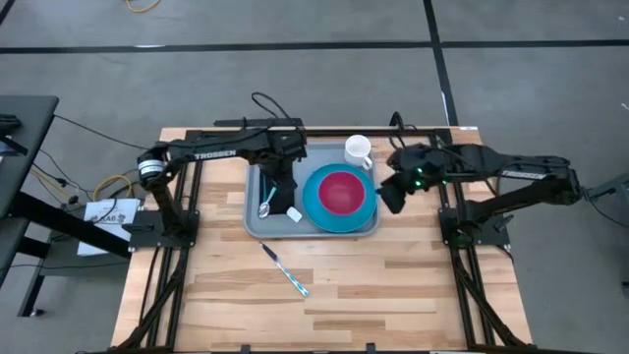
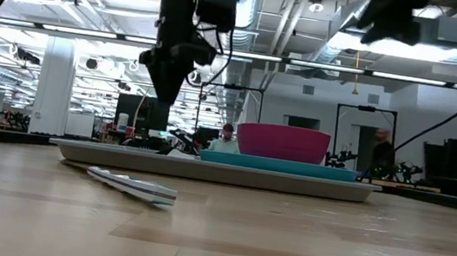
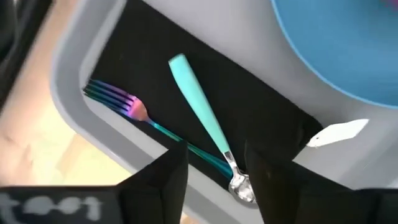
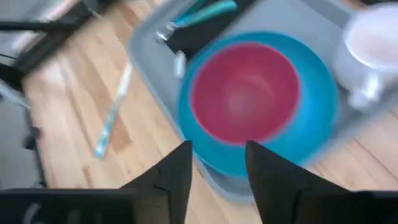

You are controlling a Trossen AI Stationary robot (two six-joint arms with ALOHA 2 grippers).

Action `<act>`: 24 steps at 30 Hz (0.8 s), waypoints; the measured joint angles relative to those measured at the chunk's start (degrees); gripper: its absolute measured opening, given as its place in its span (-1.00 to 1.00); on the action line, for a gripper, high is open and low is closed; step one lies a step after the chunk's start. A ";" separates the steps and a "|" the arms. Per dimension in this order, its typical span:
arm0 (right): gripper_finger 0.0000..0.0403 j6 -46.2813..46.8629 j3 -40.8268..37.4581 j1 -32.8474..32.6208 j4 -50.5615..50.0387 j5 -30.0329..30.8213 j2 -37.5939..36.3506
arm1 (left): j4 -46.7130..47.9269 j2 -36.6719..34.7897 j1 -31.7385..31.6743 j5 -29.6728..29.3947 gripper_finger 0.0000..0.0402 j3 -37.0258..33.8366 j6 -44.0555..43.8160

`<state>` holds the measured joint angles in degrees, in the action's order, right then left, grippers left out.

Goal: Set up tray
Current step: Put the blue spoon to the right of the blue fork on the black napkin on the gray serving tray

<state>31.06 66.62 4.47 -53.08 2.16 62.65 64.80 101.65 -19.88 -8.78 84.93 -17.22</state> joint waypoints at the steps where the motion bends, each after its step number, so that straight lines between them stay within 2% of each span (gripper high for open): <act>1: -0.25 0.74 -0.66 -0.91 -0.69 0.95 -1.00 | 0.16 0.72 0.02 -0.02 -0.23 0.00 -0.24; 6: -0.16 5.24 -4.86 -5.60 -2.07 3.54 -6.70 | 0.22 3.24 -0.39 -0.92 -0.20 0.00 -2.15; 13: -0.15 14.70 -10.77 -11.37 -2.67 8.63 -14.76 | 0.47 6.88 -2.00 -0.20 -0.25 0.00 -5.57; 20: -0.20 18.54 -12.30 -16.07 -4.81 12.79 -18.20 | -0.23 7.29 -3.56 2.46 -0.15 0.02 -9.04; 24: -0.22 18.64 -13.32 -17.42 -5.95 13.05 -18.88 | -0.64 7.29 -4.37 4.66 -0.07 -0.47 -12.68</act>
<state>49.70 53.30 -12.96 -59.03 15.20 43.77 64.17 108.95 -24.25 -4.12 84.46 -29.90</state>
